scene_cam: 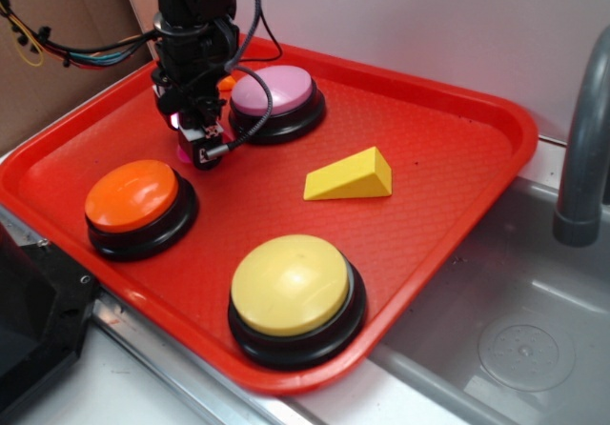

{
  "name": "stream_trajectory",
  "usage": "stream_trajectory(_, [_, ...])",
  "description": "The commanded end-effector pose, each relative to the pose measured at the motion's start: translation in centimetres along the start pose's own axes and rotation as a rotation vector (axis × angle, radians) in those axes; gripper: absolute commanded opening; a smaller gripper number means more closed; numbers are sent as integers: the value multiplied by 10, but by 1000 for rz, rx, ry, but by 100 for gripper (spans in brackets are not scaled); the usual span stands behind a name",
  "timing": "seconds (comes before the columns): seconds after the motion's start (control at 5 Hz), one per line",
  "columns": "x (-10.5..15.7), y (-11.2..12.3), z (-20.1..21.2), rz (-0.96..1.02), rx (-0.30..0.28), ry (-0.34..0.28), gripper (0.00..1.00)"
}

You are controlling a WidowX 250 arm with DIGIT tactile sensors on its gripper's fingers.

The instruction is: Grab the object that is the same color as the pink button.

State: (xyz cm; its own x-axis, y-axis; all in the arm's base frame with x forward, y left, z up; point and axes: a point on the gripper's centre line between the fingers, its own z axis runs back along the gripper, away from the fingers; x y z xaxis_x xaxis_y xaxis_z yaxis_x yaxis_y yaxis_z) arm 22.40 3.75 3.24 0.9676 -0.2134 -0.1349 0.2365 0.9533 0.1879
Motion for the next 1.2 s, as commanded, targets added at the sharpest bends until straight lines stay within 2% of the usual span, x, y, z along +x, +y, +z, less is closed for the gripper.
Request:
stream_trajectory(0.0, [1,8,7,27,4,-24,0])
stream_trajectory(0.2, [-1,8,14,50,0,-33,0])
stream_trajectory(0.6, [-12,15,69,193,-129,-104,0])
stream_trajectory(0.8, [-13,13,102,279,-137,-146,0])
stream_trajectory(1.0, [-24,9,147,350,-195,-220,0])
